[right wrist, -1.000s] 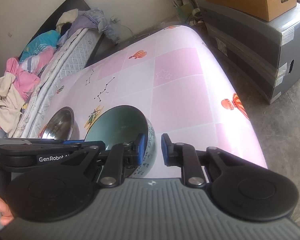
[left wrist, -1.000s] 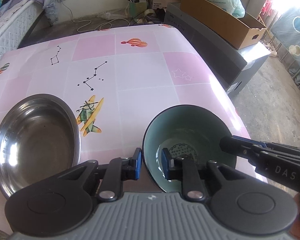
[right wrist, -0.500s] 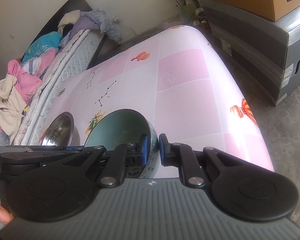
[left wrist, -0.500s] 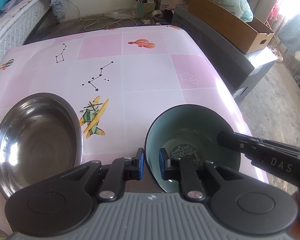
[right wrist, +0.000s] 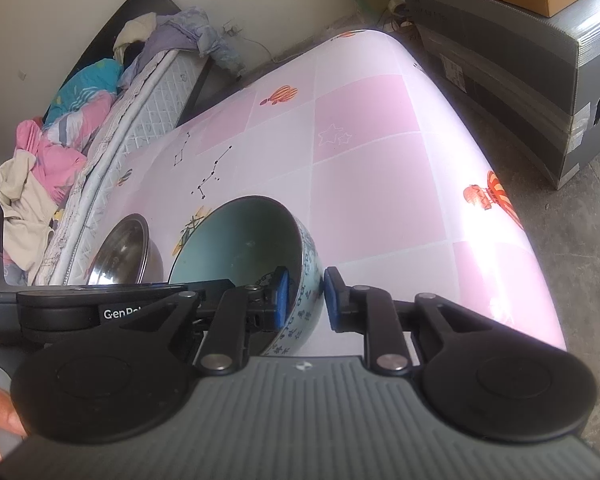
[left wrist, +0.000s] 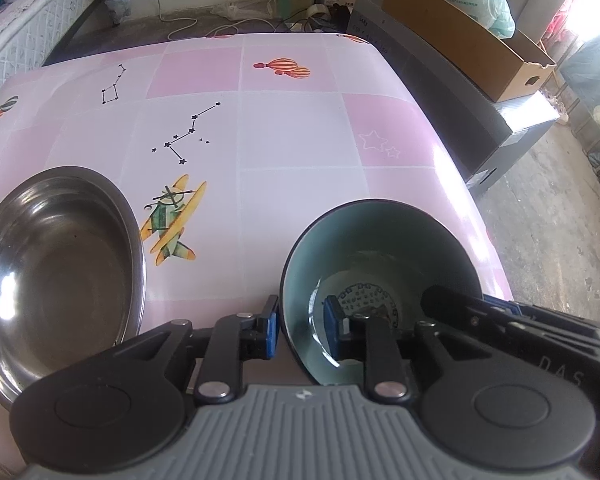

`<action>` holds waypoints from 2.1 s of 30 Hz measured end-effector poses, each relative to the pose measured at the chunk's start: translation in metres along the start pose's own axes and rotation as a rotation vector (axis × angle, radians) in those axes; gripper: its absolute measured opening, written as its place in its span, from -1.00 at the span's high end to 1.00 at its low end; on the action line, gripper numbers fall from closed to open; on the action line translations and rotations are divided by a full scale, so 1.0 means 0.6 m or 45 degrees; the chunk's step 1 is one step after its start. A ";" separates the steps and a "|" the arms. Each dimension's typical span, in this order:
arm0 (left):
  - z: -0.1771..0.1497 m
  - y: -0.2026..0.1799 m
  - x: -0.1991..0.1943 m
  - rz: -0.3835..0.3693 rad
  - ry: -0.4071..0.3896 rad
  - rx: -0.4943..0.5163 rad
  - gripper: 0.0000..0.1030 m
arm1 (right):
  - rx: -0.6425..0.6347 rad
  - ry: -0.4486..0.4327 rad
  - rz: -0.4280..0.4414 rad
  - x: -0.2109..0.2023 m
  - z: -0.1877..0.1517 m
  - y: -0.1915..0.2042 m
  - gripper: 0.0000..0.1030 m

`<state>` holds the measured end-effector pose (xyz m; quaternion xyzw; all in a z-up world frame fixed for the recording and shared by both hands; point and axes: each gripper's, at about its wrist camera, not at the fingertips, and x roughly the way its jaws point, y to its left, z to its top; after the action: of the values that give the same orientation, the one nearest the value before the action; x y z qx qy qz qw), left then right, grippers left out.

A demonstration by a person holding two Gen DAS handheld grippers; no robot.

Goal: Organize plates and bowls
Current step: 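Lift the teal bowl by its rim with the right tool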

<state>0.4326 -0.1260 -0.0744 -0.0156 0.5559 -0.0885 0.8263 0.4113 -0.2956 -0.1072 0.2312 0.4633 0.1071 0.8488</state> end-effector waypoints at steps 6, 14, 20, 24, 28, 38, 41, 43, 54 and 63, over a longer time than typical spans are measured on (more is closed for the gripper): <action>0.001 0.004 0.002 -0.017 0.014 -0.010 0.55 | -0.021 0.002 -0.033 0.009 0.001 0.007 0.61; 0.005 0.006 0.015 -0.033 0.057 -0.042 0.53 | 0.001 0.049 -0.028 0.015 0.000 0.007 0.56; 0.005 0.010 0.013 -0.051 0.059 -0.047 0.52 | -0.022 0.050 -0.054 0.018 0.001 0.015 0.58; 0.007 0.014 0.010 -0.044 0.046 -0.045 0.52 | -0.043 0.041 -0.066 0.021 0.007 0.022 0.60; 0.010 0.019 0.011 -0.053 0.042 -0.052 0.52 | -0.050 0.032 -0.071 0.026 0.013 0.025 0.60; 0.012 0.016 0.015 -0.059 0.048 -0.046 0.50 | -0.059 0.040 -0.093 0.035 0.012 0.029 0.61; 0.011 0.018 0.013 -0.063 0.049 -0.049 0.50 | -0.064 0.043 -0.105 0.037 0.013 0.032 0.60; 0.012 0.019 0.012 -0.067 0.052 -0.051 0.50 | -0.065 0.046 -0.110 0.037 0.014 0.035 0.60; 0.011 0.021 0.005 -0.068 0.044 -0.050 0.49 | -0.078 0.041 -0.122 0.038 0.015 0.045 0.61; 0.010 0.019 -0.005 -0.076 0.025 -0.048 0.48 | -0.083 0.029 -0.123 0.030 0.016 0.045 0.60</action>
<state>0.4384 -0.1150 -0.0707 -0.0466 0.5650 -0.1028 0.8173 0.4302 -0.2680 -0.1028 0.1795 0.4799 0.0835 0.8547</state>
